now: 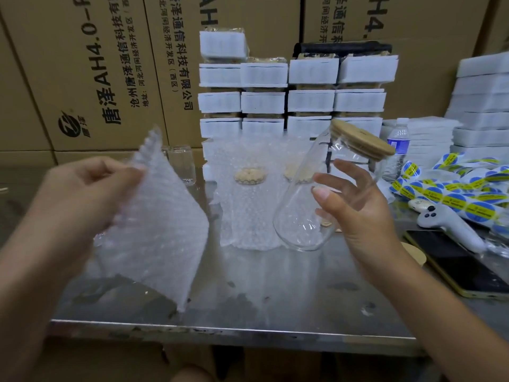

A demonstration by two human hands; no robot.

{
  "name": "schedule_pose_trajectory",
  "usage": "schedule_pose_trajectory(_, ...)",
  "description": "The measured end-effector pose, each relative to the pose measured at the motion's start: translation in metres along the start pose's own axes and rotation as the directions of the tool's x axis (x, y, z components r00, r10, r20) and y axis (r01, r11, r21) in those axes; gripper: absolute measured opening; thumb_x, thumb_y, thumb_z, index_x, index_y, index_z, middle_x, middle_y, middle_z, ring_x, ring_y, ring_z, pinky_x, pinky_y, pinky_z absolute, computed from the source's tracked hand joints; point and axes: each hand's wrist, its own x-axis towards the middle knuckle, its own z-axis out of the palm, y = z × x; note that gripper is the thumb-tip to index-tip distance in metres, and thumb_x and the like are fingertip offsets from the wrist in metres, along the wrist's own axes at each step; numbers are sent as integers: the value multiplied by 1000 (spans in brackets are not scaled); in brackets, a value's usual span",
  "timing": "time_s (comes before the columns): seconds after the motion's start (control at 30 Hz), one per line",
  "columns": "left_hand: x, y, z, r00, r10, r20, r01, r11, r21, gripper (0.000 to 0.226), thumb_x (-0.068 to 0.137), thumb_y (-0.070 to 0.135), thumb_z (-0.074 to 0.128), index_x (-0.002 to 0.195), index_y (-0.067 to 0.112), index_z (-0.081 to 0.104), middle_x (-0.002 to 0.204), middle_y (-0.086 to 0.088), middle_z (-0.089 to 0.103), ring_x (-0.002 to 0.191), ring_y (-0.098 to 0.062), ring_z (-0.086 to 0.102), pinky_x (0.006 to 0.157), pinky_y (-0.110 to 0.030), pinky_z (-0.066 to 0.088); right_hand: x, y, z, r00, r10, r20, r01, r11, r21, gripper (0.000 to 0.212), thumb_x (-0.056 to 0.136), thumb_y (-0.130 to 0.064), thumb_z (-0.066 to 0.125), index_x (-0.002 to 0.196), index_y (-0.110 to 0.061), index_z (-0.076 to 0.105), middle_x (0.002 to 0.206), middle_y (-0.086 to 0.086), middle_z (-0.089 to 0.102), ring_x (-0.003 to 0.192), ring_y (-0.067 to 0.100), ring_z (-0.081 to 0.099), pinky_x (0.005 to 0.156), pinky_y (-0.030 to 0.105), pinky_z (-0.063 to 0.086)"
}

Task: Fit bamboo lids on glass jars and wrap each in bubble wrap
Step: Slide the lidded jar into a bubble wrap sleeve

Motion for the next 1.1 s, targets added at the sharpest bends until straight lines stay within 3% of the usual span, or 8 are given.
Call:
schedule_pose_trajectory(0.07,-5,2,22,999,44,-27,-45,998,-45,17,86,23,67,72,13,66,54,2,64,42,-7,55,38,-18,45,0,-4,1,999,7,-32,-6,999,50,62,56,-31,80,111,-30,52,105,1,67,87,6,68,68,21,52)
schedule_pose_trajectory(0.2,-22,-7,92,992,-43,115,42,999,9,24,85,11,68,64,10,56,35,3,51,29,-4,44,35,-17,38,-1,-13,-1,996,41,-74,-32,993,116,58,52,-40,78,105,-32,54,102,-5,70,92,11,68,72,28,52)
schedule_pose_trajectory(0.33,-28,-30,143,940,-203,273,199,979,44,26,87,16,68,63,10,58,42,-2,59,37,-12,53,49,-24,43,-1,-14,0,994,61,-93,-47,989,139,50,61,-37,74,106,-31,54,99,-6,70,92,10,69,71,27,51)
schedule_pose_trajectory(0.57,-39,-42,191,822,-407,399,458,888,-37,22,90,13,64,69,12,65,51,1,66,43,-12,61,43,-20,49,-8,8,6,977,177,-119,-154,972,178,72,44,-50,76,109,-29,55,95,-8,73,93,7,67,74,28,50)
schedule_pose_trajectory(0.67,-40,-42,196,803,-406,437,483,872,-79,26,93,0,52,74,9,68,54,-1,68,45,-13,64,43,-21,50,-9,19,5,961,248,-126,-221,956,195,77,51,-41,85,118,-19,55,97,-3,71,95,14,68,82,32,49)
schedule_pose_trajectory(0.77,-38,-43,188,784,-367,500,471,877,-96,30,94,1,47,78,11,70,60,1,70,51,-10,66,52,-20,54,-8,27,0,943,301,-143,-265,937,227,82,47,-48,83,118,-18,54,98,-1,70,90,13,68,75,30,46)
schedule_pose_trajectory(0.93,-34,-44,175,767,-303,565,472,864,-177,21,96,8,51,86,2,69,66,-1,67,52,-7,62,58,-17,54,-2,39,-13,906,423,-32,-385,851,356,43,58,-48,67,94,-26,57,98,-4,65,89,13,63,78,37,45)
schedule_pose_trajectory(1.1,-28,-41,161,775,-297,559,494,836,-241,25,96,10,52,75,9,66,63,-2,66,51,-10,63,55,-20,53,-2,43,-17,930,356,-86,-317,900,298,52,58,-41,68,104,-19,57,103,2,66,94,19,64,89,38,48)
